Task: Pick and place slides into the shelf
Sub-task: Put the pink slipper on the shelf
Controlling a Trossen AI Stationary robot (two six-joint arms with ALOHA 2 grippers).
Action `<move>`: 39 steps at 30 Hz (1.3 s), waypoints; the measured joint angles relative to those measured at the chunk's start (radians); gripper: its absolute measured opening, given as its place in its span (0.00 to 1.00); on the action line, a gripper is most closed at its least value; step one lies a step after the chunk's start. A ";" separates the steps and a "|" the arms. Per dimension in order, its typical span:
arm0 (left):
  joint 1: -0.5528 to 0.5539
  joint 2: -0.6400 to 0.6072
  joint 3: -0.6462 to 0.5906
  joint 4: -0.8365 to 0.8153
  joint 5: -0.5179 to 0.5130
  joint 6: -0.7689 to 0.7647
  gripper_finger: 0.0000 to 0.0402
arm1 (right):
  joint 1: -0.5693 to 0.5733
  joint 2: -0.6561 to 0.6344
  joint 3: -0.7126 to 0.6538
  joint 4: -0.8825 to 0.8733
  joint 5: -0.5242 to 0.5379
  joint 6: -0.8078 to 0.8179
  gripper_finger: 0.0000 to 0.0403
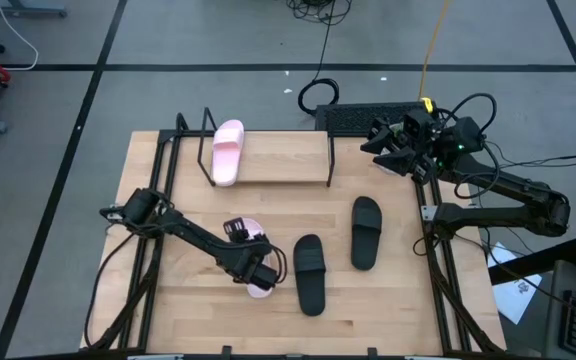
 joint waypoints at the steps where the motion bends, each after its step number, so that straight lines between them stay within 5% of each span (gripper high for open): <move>1: 0.000 0.000 0.008 0.000 0.007 0.003 0.33 | 0.000 0.000 0.000 0.000 0.000 -0.002 0.46; 6: 0.002 0.000 0.077 -0.011 0.043 0.076 0.04 | 0.000 0.000 0.000 -0.006 0.004 -0.025 0.46; 10: 0.001 0.000 0.207 -0.139 0.028 0.110 0.01 | 0.000 0.000 0.000 -0.008 0.005 -0.033 0.46; 14: 0.005 0.000 0.401 -0.388 -0.123 0.106 0.01 | 0.000 0.000 0.000 -0.010 0.007 -0.034 0.46; 19: 0.065 -0.047 0.558 -0.391 -0.312 0.200 0.00 | 0.000 0.000 0.000 -0.018 0.056 -0.034 0.46; 25: 0.241 -0.092 0.597 -0.396 -0.523 0.383 0.00 | 0.000 0.000 0.000 -0.016 0.062 -0.032 0.46; 32: 0.509 -0.099 0.595 -0.297 -0.528 0.700 0.00 | 0.000 0.000 0.000 -0.018 0.107 -0.033 0.46; 39: 0.663 -0.099 0.592 0.017 -0.387 1.079 0.00 | 0.000 0.000 0.000 -0.020 0.114 -0.033 0.46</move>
